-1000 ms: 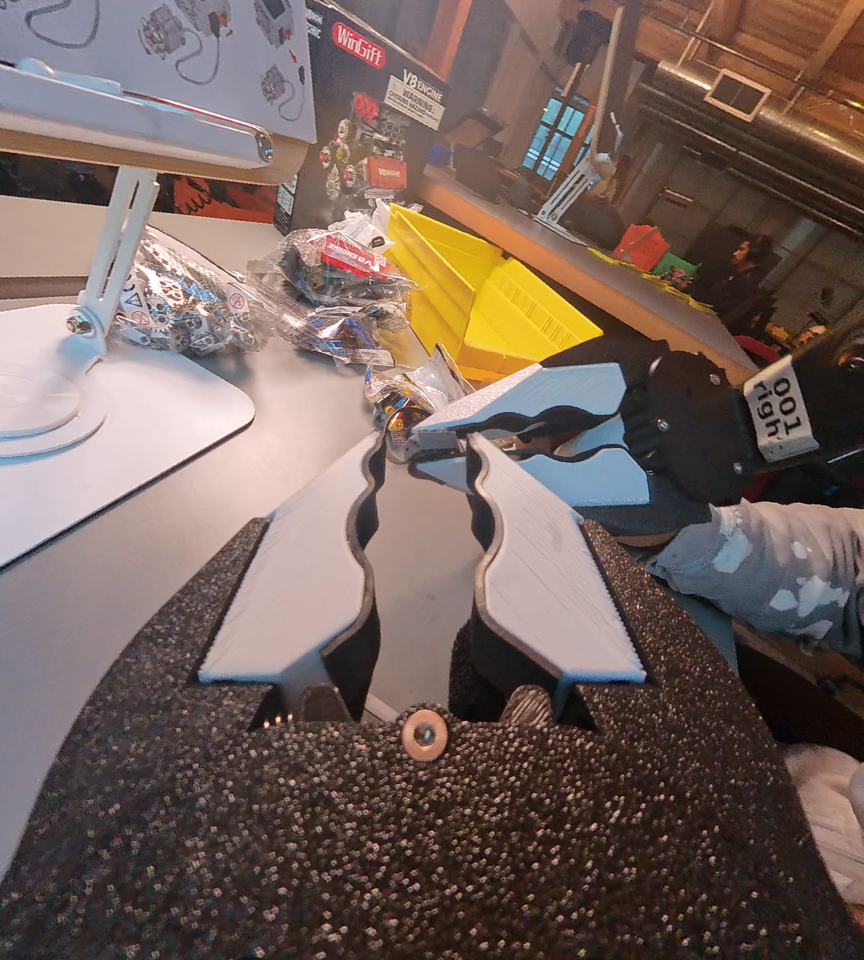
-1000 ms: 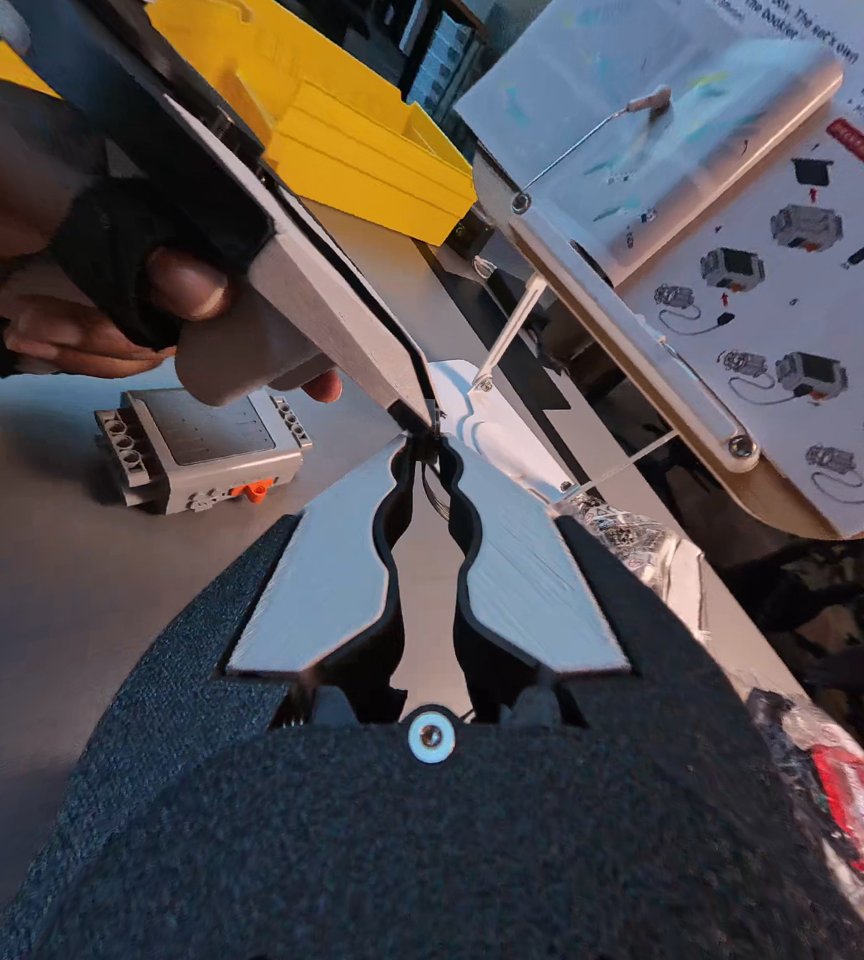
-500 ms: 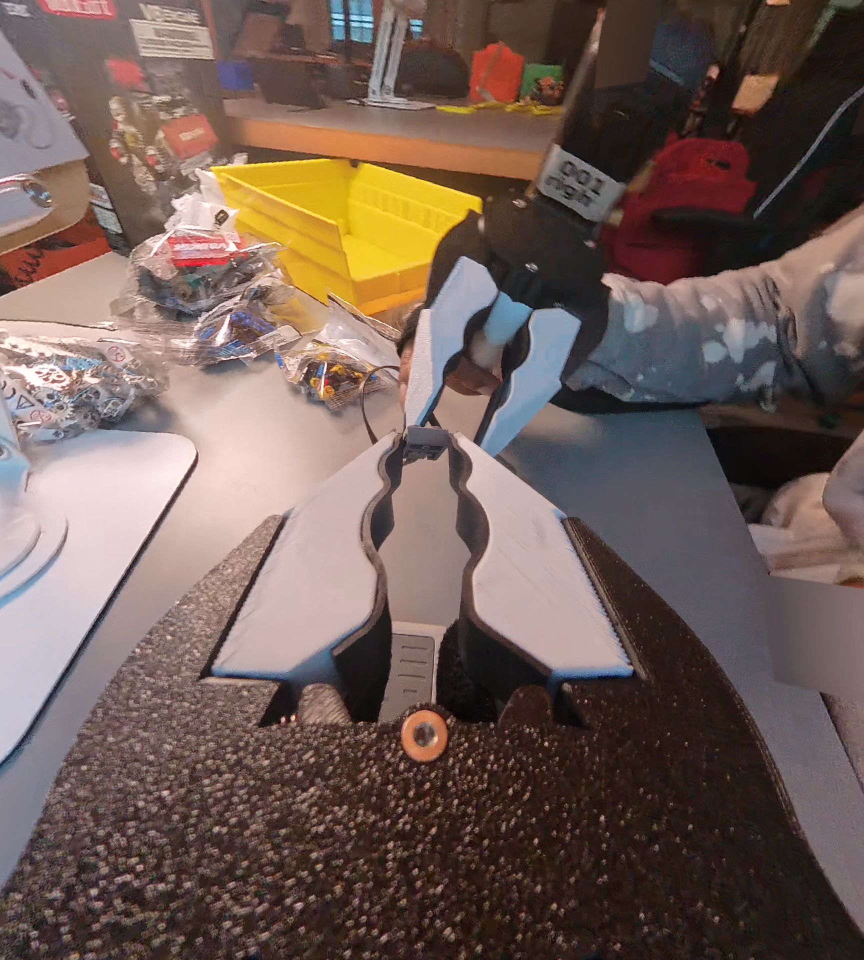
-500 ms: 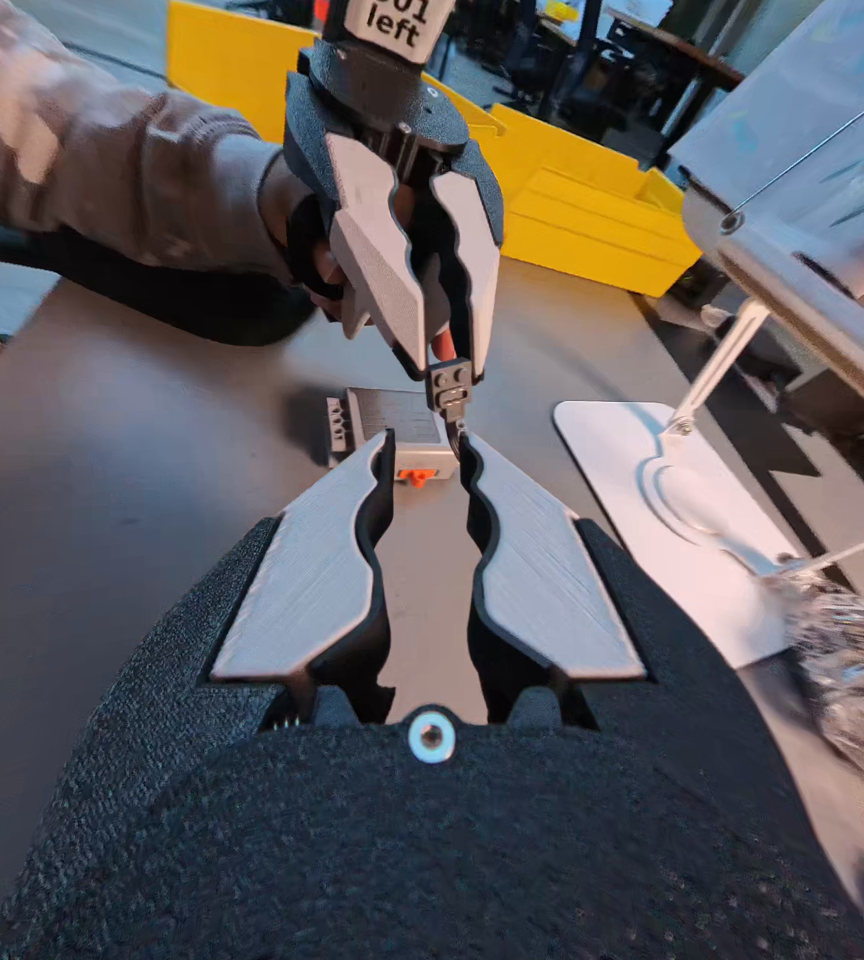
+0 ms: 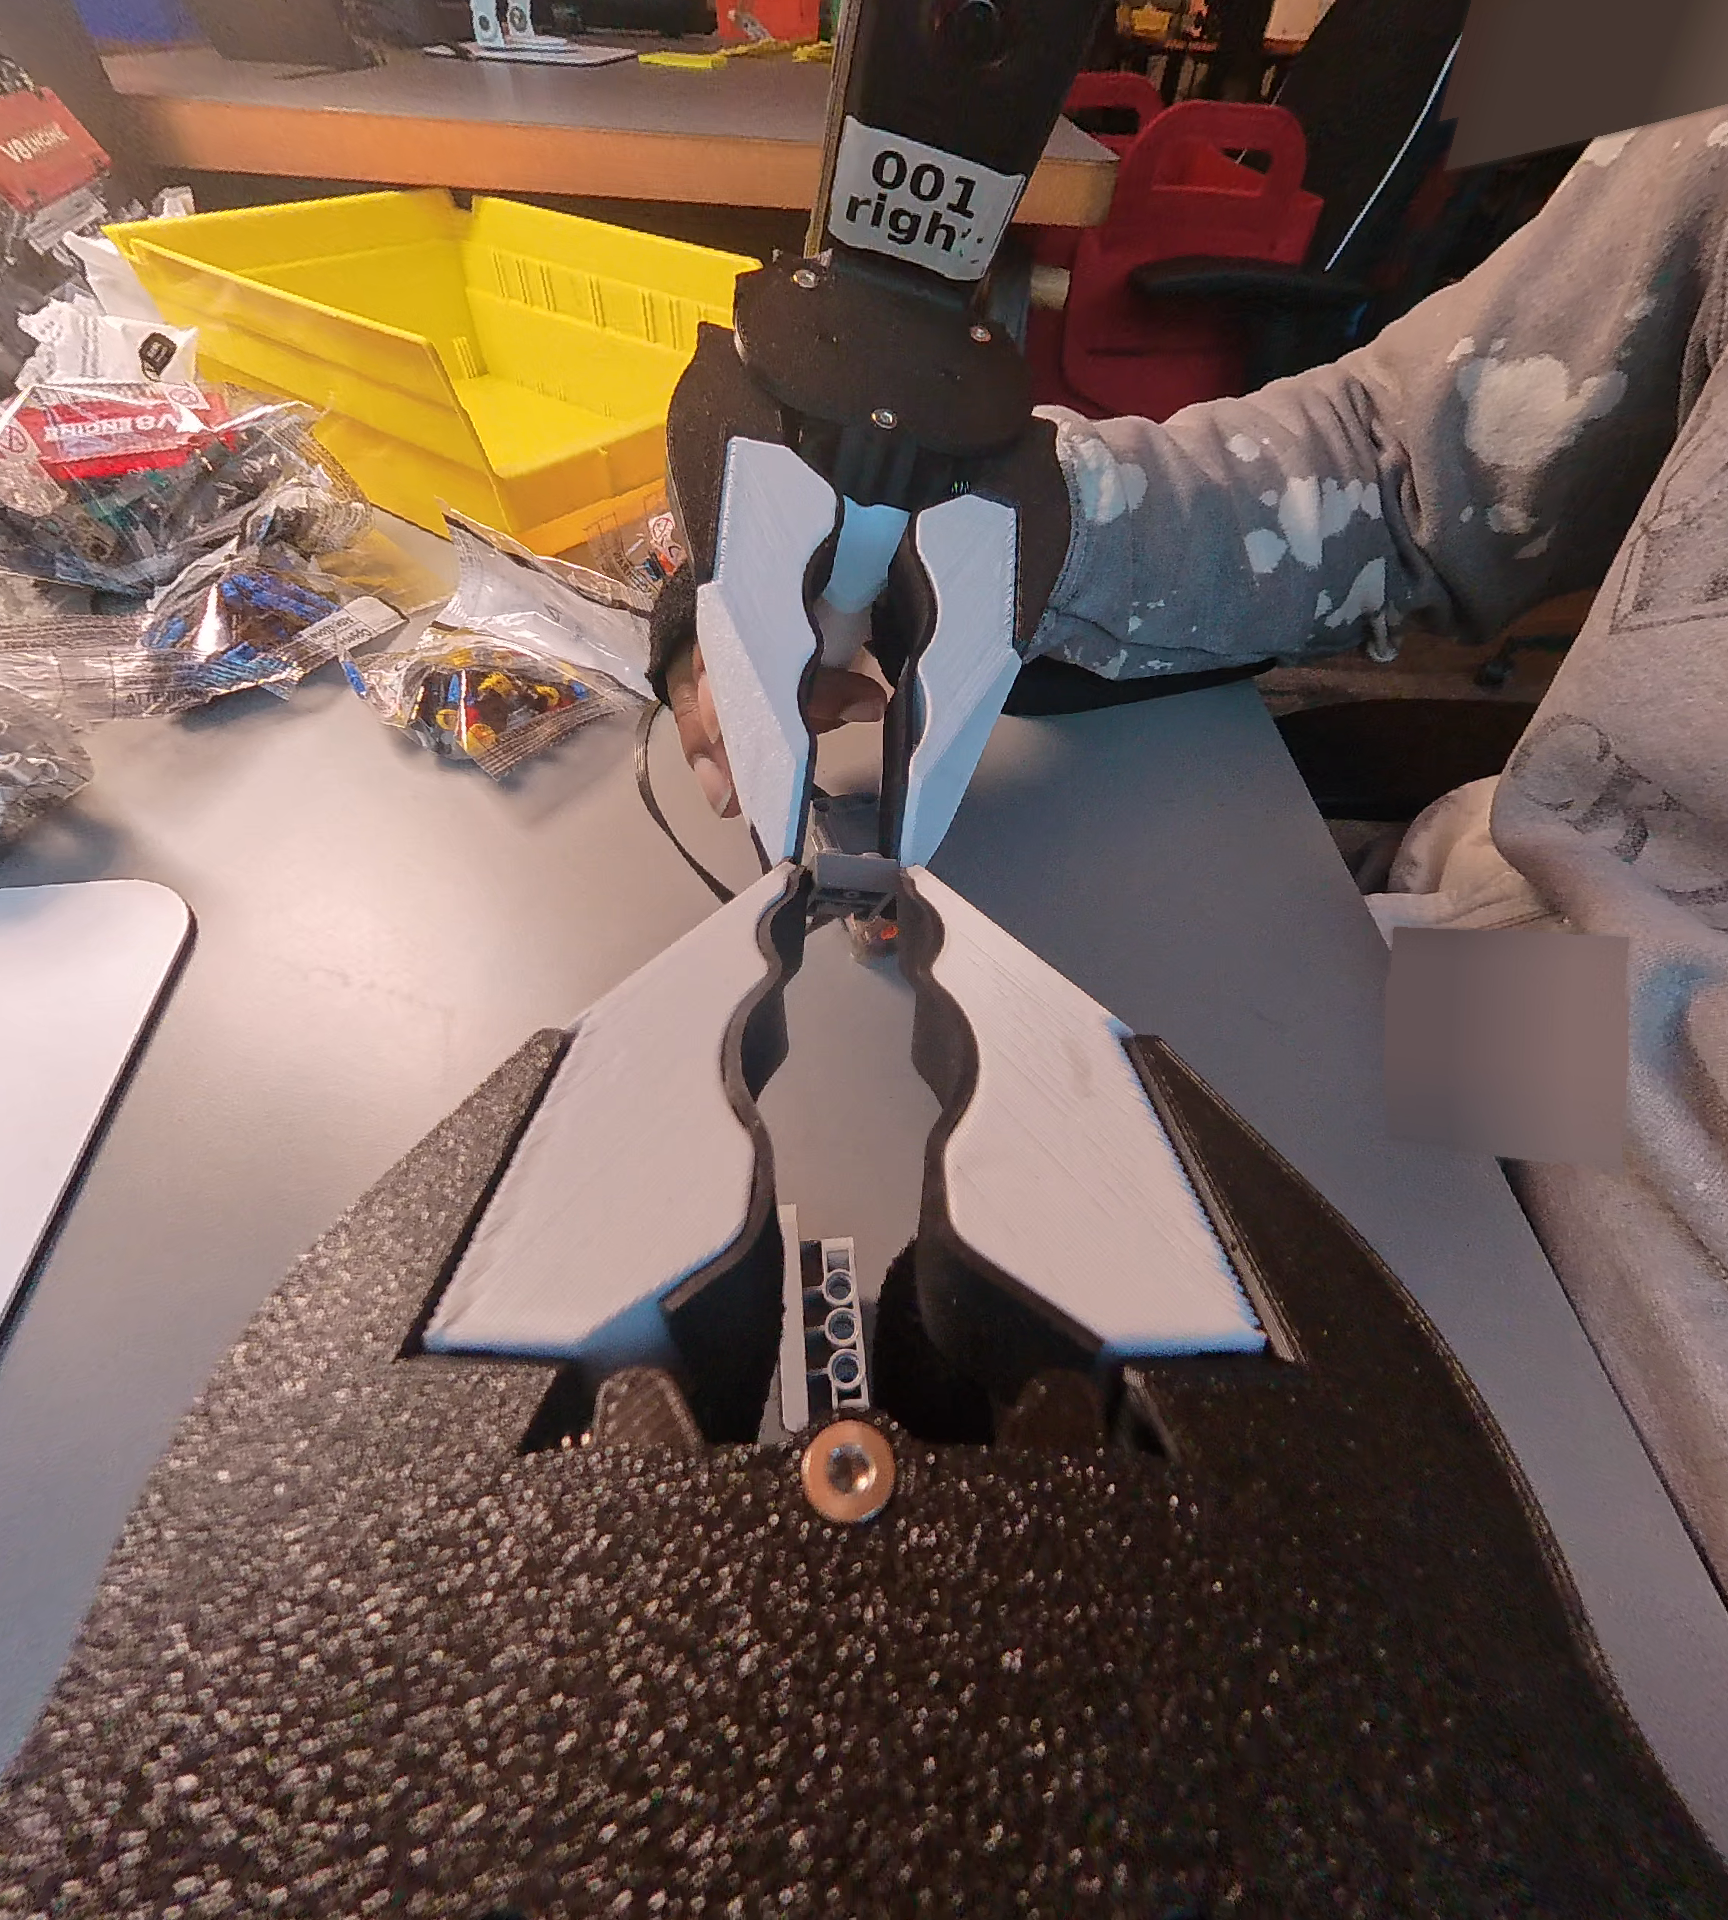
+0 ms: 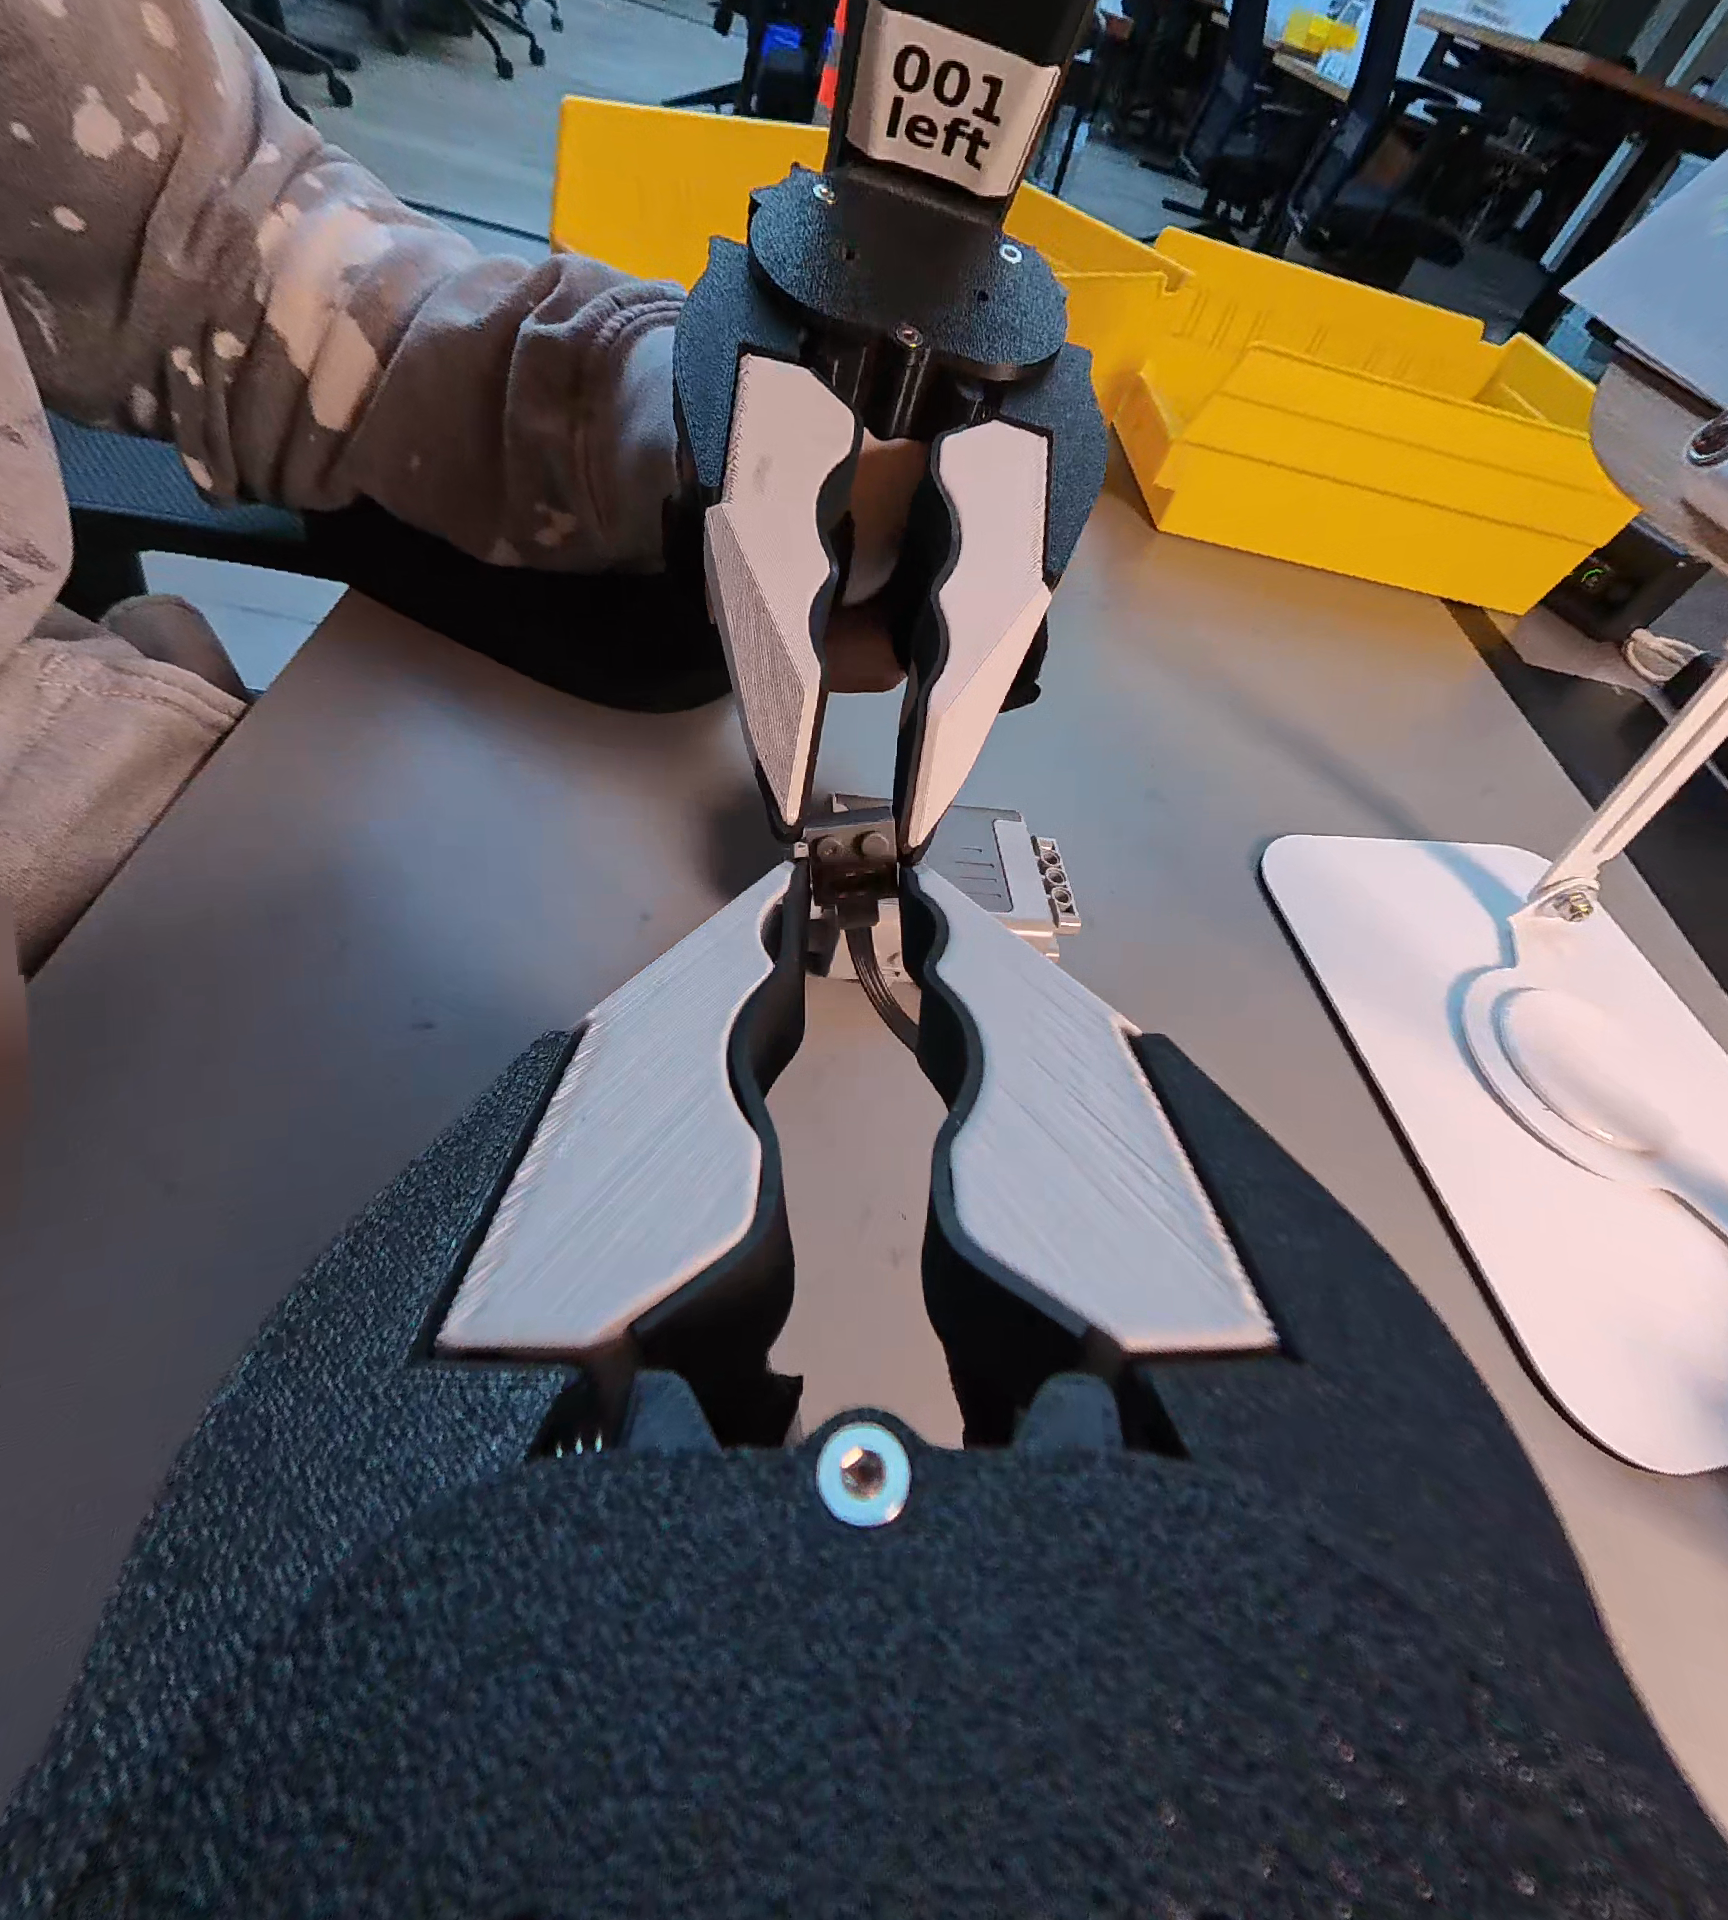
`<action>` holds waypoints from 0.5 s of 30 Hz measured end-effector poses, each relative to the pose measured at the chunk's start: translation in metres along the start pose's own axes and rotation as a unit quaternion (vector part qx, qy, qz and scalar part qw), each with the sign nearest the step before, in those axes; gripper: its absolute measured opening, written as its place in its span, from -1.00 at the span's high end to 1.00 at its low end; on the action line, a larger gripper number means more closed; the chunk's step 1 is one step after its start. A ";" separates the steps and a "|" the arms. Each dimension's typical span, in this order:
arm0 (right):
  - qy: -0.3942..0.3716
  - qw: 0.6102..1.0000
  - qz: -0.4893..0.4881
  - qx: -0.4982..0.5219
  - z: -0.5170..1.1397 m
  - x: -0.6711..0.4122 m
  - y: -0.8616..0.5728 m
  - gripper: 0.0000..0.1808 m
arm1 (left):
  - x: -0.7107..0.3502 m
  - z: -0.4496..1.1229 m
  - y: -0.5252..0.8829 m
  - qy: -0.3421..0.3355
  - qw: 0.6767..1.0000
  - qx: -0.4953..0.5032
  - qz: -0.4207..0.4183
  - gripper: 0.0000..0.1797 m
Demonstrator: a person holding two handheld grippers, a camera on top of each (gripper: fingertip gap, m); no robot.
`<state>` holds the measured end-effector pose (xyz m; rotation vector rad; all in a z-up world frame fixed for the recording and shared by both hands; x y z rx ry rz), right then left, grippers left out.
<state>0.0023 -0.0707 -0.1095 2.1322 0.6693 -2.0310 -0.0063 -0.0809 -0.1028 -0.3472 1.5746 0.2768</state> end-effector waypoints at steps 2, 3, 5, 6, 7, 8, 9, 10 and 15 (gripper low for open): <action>0.002 1.000 -0.001 -0.002 0.001 0.000 0.001 0.82 | 0.001 0.000 -0.001 0.000 1.000 0.003 -0.002 0.84; 0.003 1.000 -0.002 0.000 0.001 0.001 0.000 0.82 | 0.001 0.000 0.000 0.000 1.000 0.002 -0.003 0.84; 0.004 1.000 -0.002 0.011 0.000 0.001 -0.004 0.83 | 0.000 0.000 0.004 -0.003 1.000 -0.010 -0.003 0.84; 0.003 1.000 -0.002 0.024 -0.001 0.000 -0.009 0.82 | -0.002 0.000 0.009 -0.010 1.000 -0.026 -0.001 0.84; -0.003 0.999 0.001 0.036 -0.003 -0.002 -0.014 0.83 | -0.005 -0.001 0.014 -0.018 0.999 -0.042 0.001 0.84; -0.014 0.999 0.006 0.050 -0.008 -0.006 -0.021 0.83 | -0.007 -0.004 0.020 -0.021 0.998 -0.060 0.004 0.82; -0.029 0.997 0.013 0.067 -0.013 -0.011 -0.029 0.83 | -0.008 -0.007 0.026 -0.019 0.997 -0.077 0.006 0.74; -0.044 0.995 0.022 0.083 -0.020 -0.016 -0.037 0.83 | -0.007 -0.011 0.031 -0.009 0.996 -0.089 0.007 0.65; -0.115 0.980 0.084 0.135 -0.052 -0.033 -0.070 0.83 | 0.020 -0.039 0.050 0.091 0.987 -0.135 -0.015 0.20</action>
Point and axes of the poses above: each gripper's, where its closed fingertips meet, z out along the fingers, x out of its underside, y = z × x across the jaws, the point moved 1 cm from there along -z, back along the fingers, and after that the axes turned 15 degrees about -y, right-handed, at the moved point
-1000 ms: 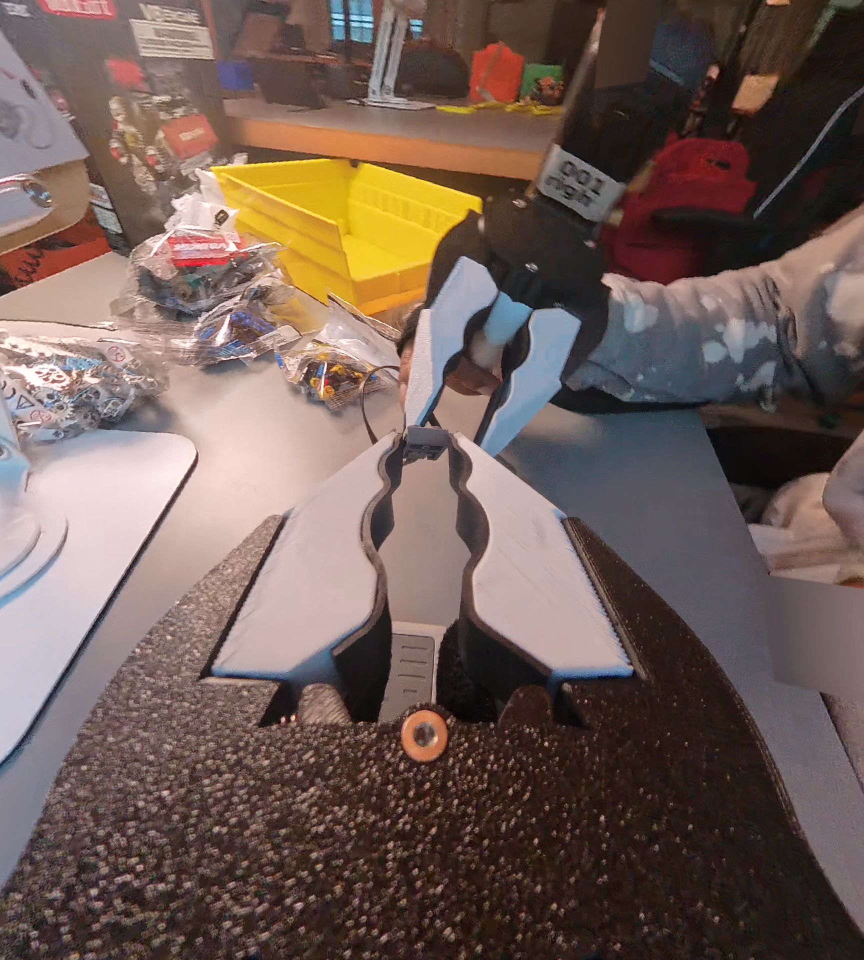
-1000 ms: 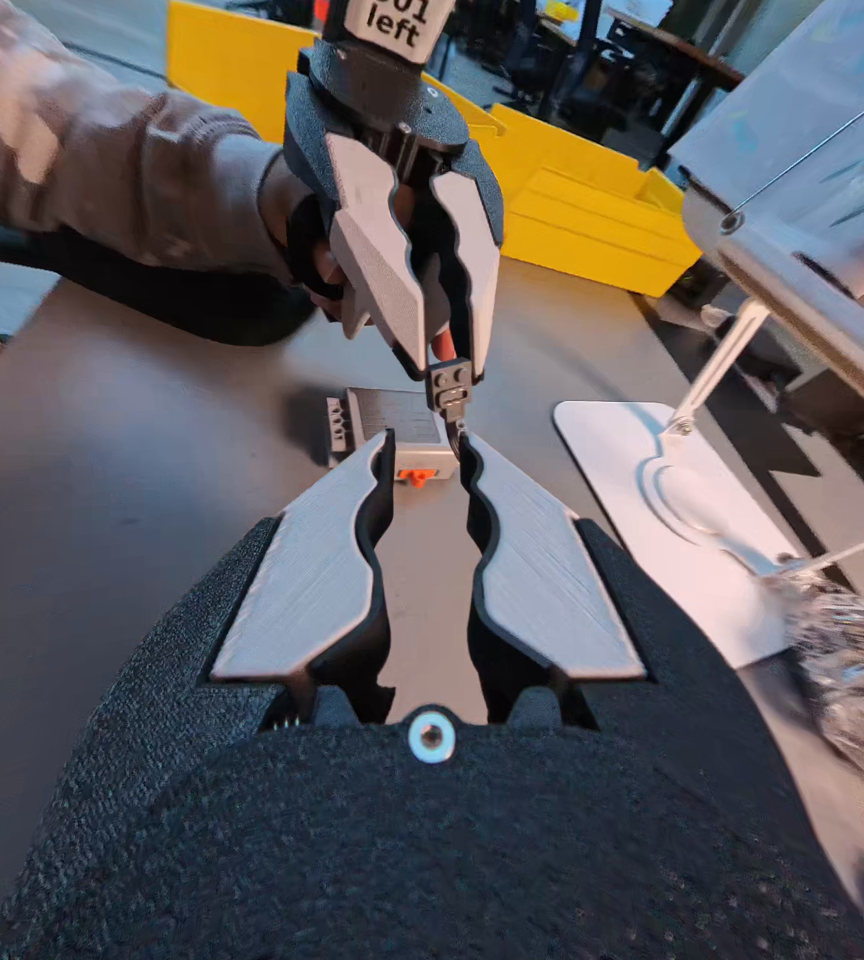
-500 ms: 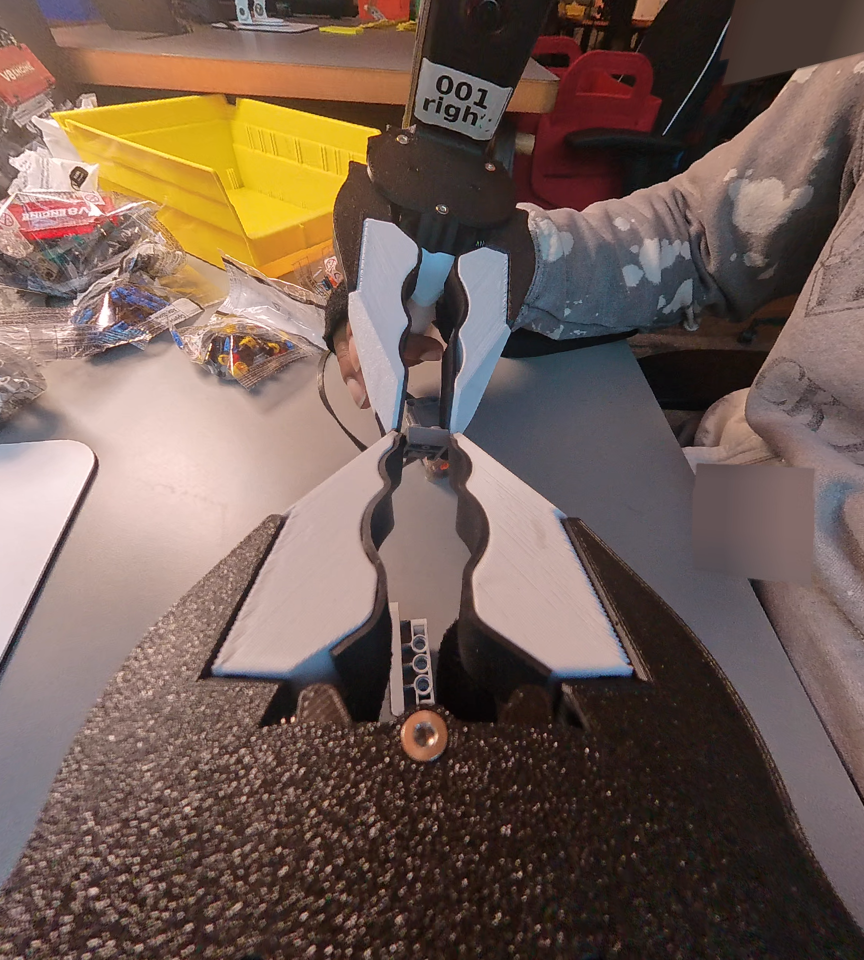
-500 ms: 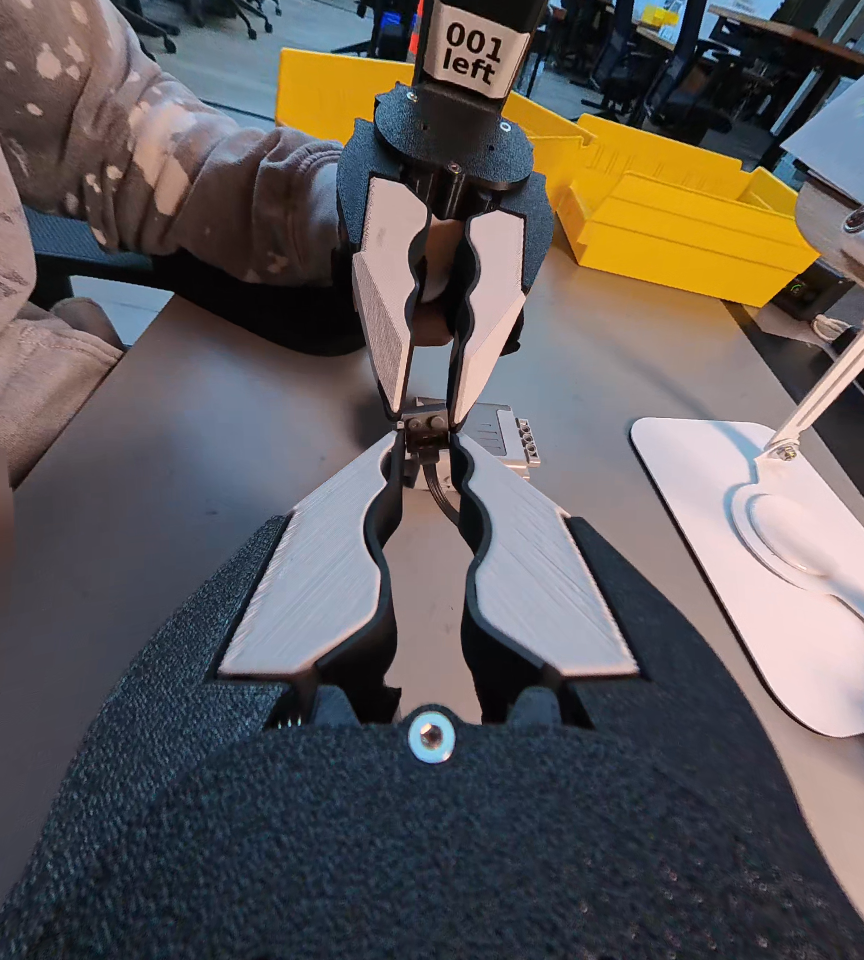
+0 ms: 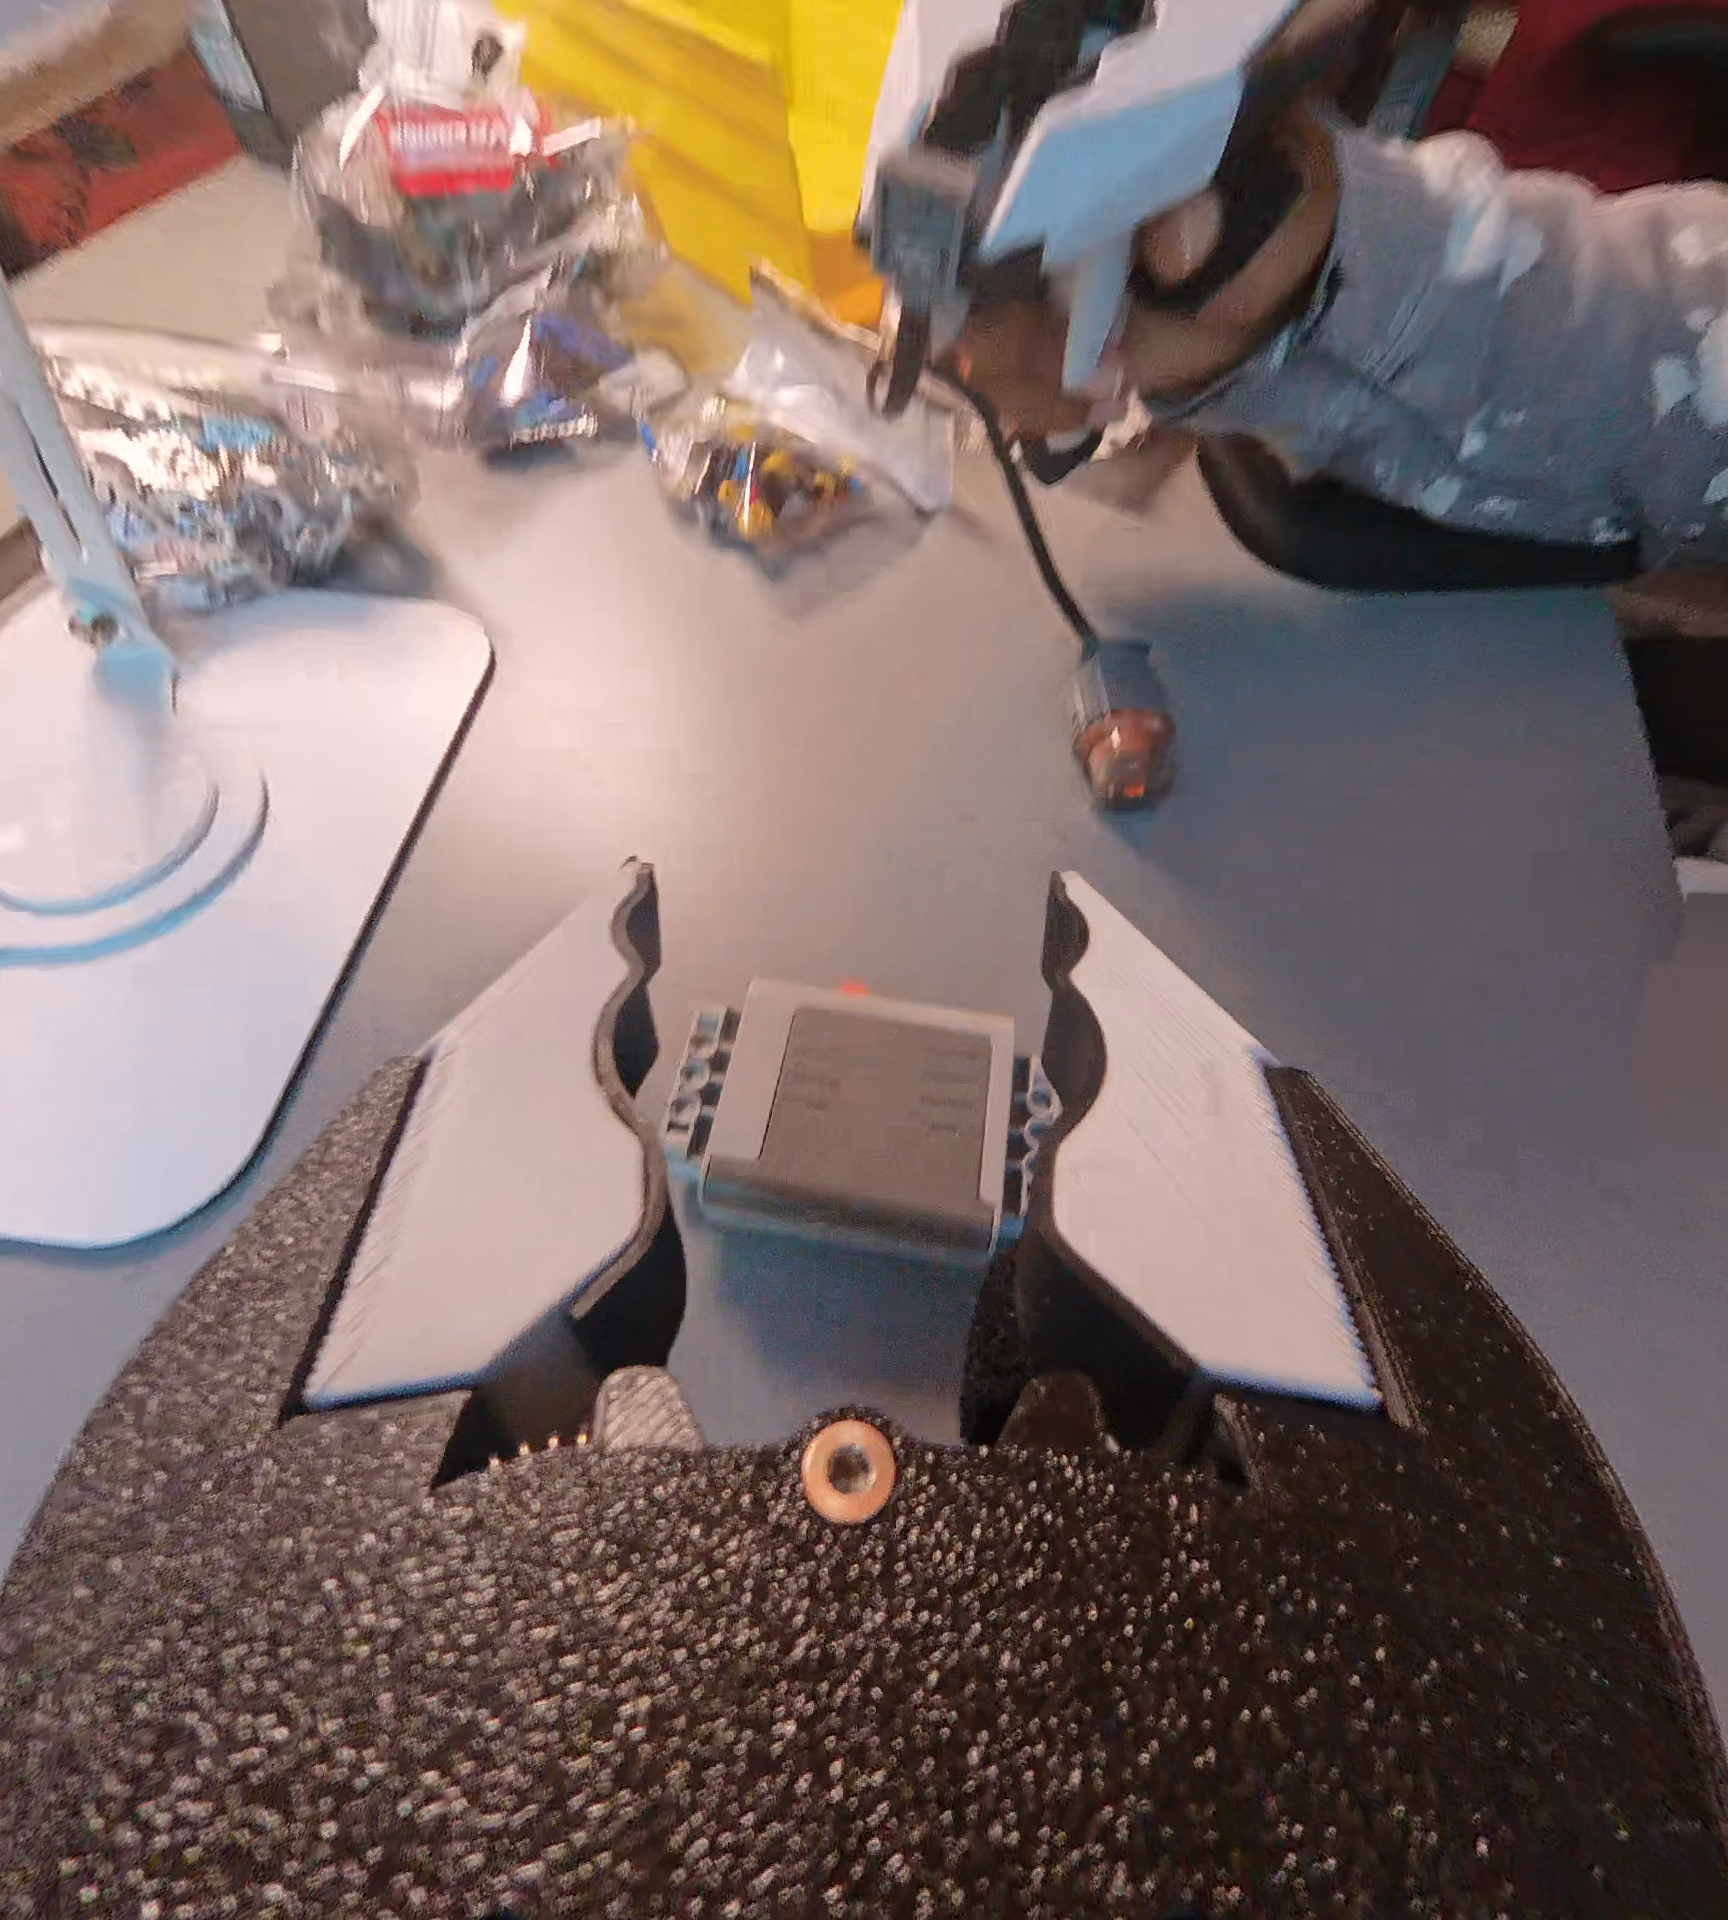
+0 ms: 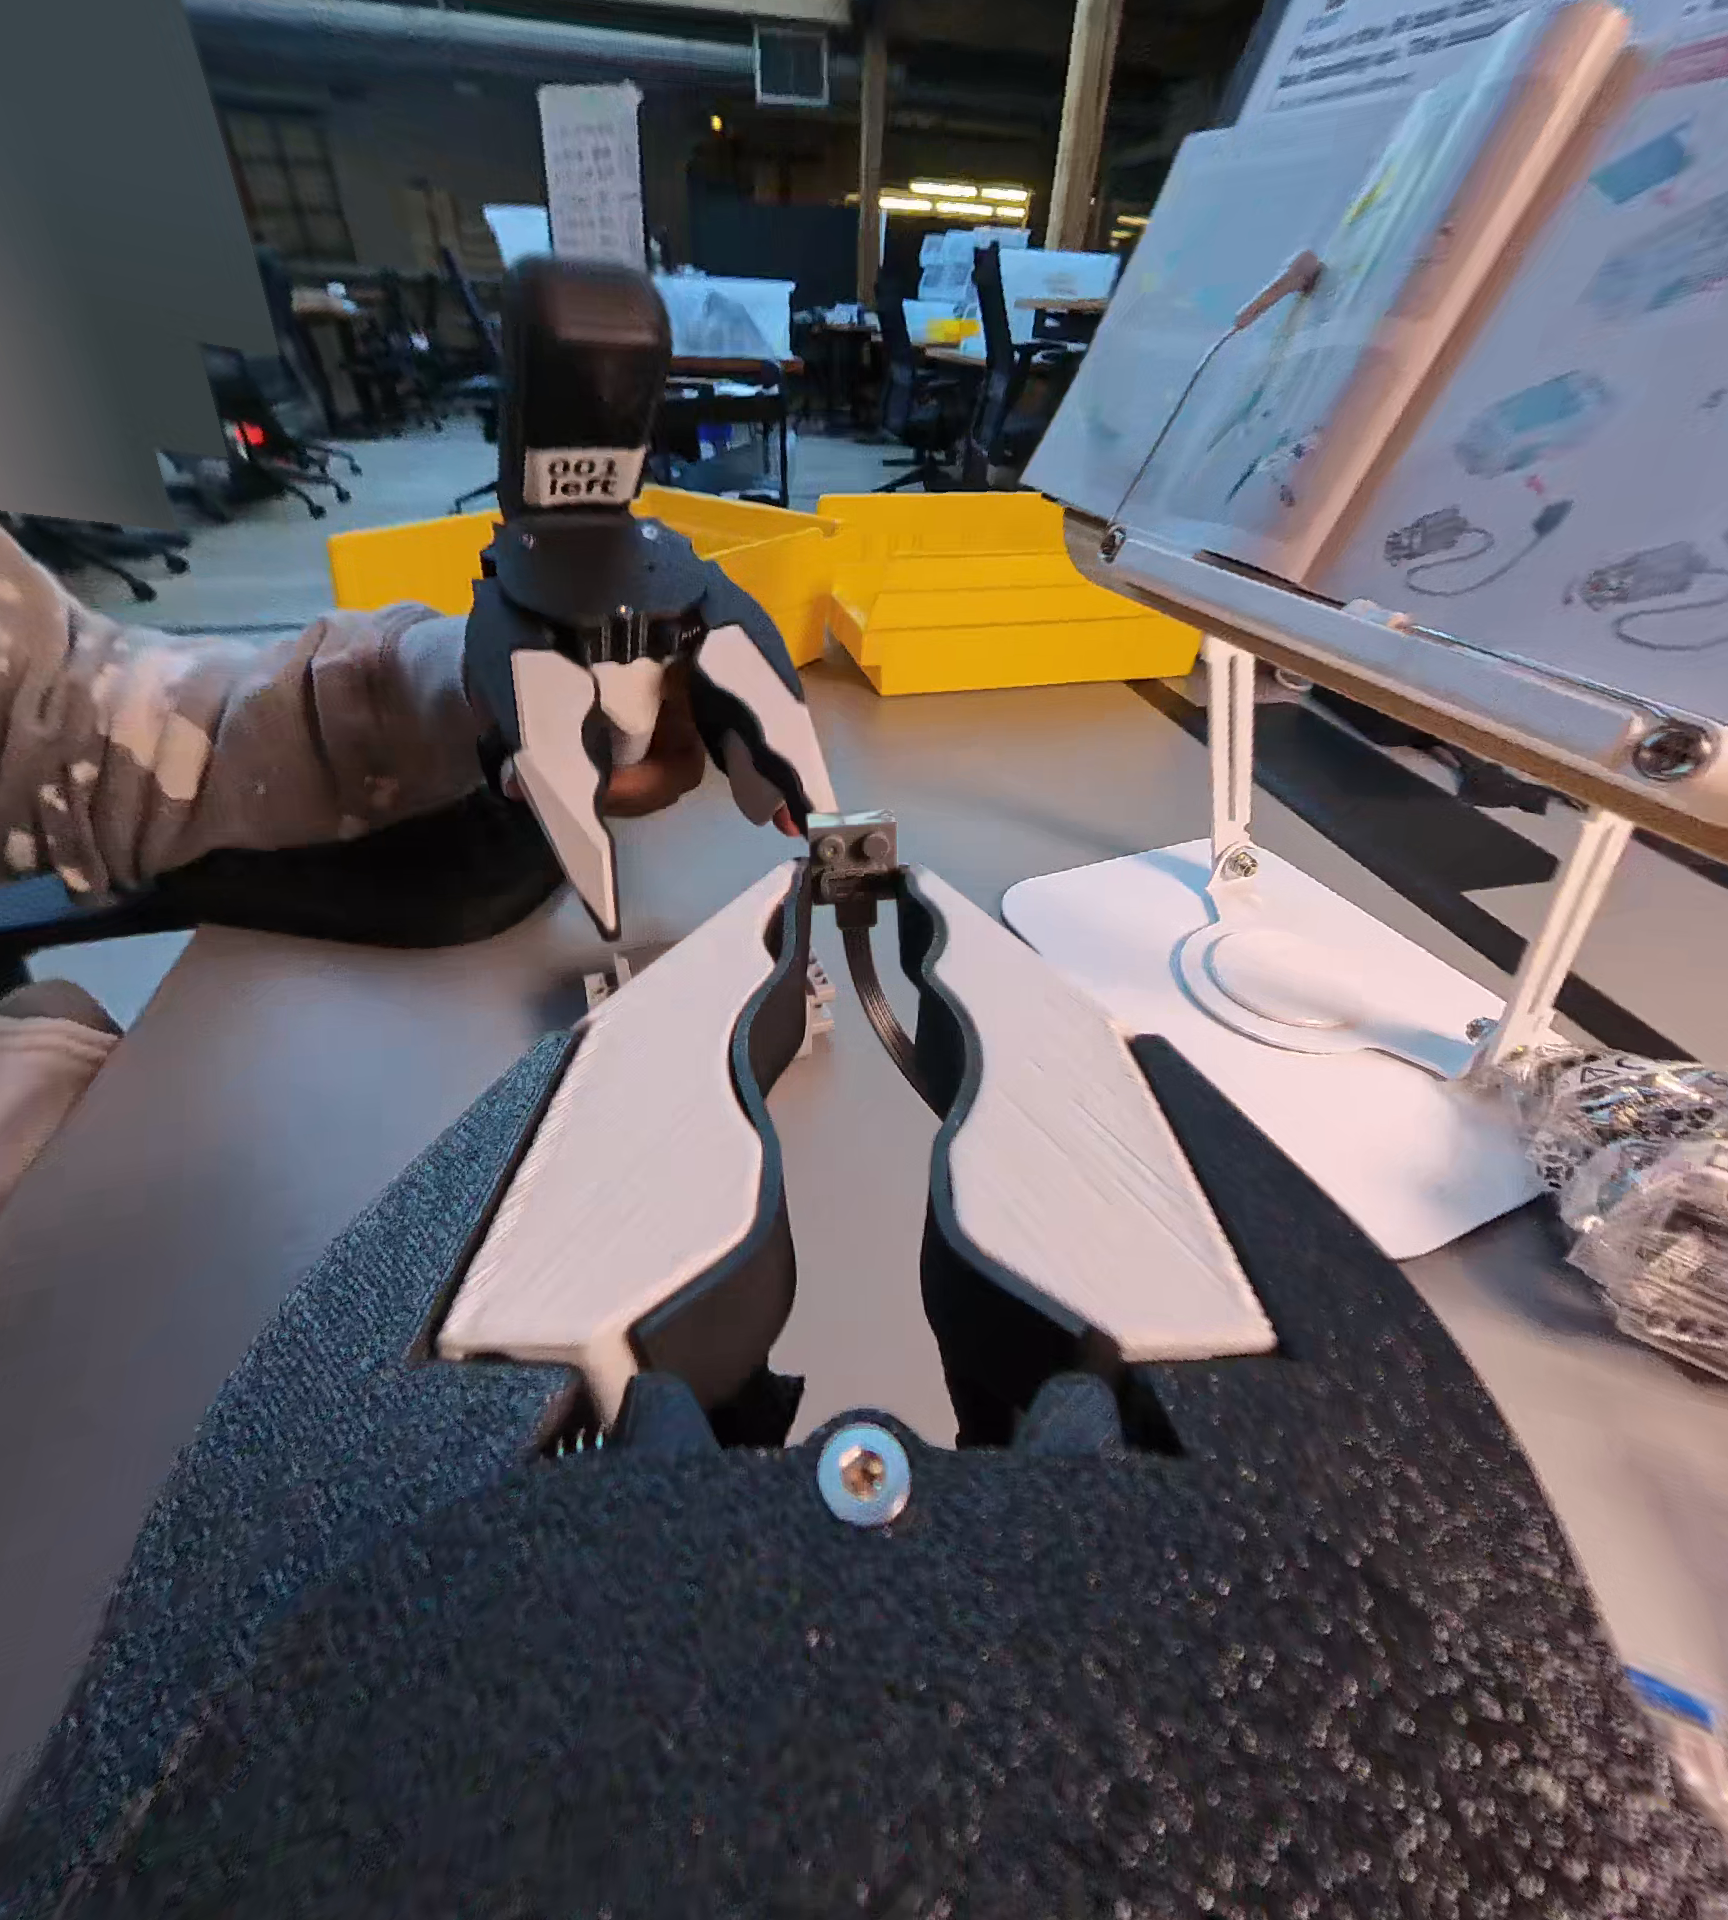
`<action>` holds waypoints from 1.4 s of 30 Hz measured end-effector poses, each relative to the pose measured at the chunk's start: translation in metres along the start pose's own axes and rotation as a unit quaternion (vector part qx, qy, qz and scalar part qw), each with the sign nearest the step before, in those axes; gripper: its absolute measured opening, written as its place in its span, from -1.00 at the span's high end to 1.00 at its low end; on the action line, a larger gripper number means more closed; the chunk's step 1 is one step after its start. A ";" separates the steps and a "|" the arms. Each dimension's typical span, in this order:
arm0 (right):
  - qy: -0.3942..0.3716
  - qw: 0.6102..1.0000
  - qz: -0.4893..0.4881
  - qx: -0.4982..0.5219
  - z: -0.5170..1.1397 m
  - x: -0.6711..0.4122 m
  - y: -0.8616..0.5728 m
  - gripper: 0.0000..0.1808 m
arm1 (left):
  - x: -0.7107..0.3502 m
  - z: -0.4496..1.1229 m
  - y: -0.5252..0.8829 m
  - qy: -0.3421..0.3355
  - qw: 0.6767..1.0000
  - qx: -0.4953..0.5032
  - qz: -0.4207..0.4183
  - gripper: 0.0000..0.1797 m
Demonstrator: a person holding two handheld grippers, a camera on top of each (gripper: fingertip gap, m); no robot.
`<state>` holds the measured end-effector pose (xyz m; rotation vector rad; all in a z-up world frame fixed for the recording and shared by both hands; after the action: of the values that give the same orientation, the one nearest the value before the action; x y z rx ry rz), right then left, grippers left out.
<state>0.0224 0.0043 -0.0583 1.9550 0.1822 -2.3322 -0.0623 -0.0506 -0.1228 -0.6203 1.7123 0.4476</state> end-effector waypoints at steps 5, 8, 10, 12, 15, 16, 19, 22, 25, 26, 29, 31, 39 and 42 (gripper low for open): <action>-0.018 0.998 0.058 0.020 -0.002 0.004 -0.013 0.83 | 0.047 -0.009 0.004 0.116 0.993 -0.003 -0.026 -0.02; 0.012 0.999 0.038 0.003 0.005 0.014 -0.003 0.83 | 0.060 -0.006 -0.002 0.148 0.989 0.008 -0.023 -0.12; 0.040 0.999 0.024 -0.020 0.012 0.026 0.009 0.83 | 0.065 -0.002 -0.001 0.158 0.987 -0.002 -0.003 -0.12; 0.067 0.996 0.023 -0.044 0.018 0.039 0.021 0.83 | 0.067 0.001 -0.001 0.161 0.987 -0.002 0.004 -0.14; 0.113 0.991 0.017 -0.069 0.023 0.062 0.033 0.83 | 0.081 0.002 -0.001 0.191 0.982 -0.002 0.012 -0.22; 0.127 0.989 0.015 -0.077 0.023 0.068 0.036 0.83 | 0.081 0.003 -0.001 0.186 0.982 0.001 0.012 -0.21; 0.168 0.981 0.000 -0.094 0.025 0.085 0.043 0.83 | 0.080 0.005 -0.001 0.179 0.984 0.008 0.017 -0.19; 0.190 0.976 -0.017 -0.106 0.027 0.094 0.049 0.83 | 0.077 0.011 -0.001 0.160 0.987 0.010 0.013 -0.19; 0.196 0.974 -0.021 -0.109 0.026 0.096 0.052 0.83 | 0.066 0.017 -0.001 0.121 0.993 0.007 -0.005 -0.18; 0.197 0.974 -0.020 -0.108 0.025 0.096 0.051 0.83 | 0.060 0.018 -0.001 0.102 0.995 0.006 -0.012 -0.18; 0.198 0.975 -0.013 -0.104 0.022 0.095 0.050 0.83 | 0.042 0.020 -0.001 0.047 0.998 0.012 -0.034 -0.18; 0.195 0.975 -0.008 -0.103 0.021 0.094 0.049 0.83 | 0.035 0.022 -0.004 0.025 0.999 0.019 -0.042 -0.18; 0.223 0.970 -0.005 -0.099 0.011 0.099 0.044 0.82 | 0.050 0.036 -0.019 0.066 0.997 0.035 -0.008 -0.18; 0.227 0.969 -0.001 -0.102 0.009 0.100 0.046 0.82 | 0.045 0.038 -0.017 0.054 0.998 0.028 -0.011 -0.18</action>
<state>0.0026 -0.0418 -0.1565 2.3368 0.4350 -1.7448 -0.0299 -0.0491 -0.1750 -0.6331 1.8130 0.3542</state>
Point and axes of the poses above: each gripper's, where its closed fingertips meet, z out along the fingers, x out of its underside, y = z × x across the jaws, the point moved 1 cm from there along -z, back along the fingers, and after that the axes turned 15 degrees about -y, right-handed, at the moved point
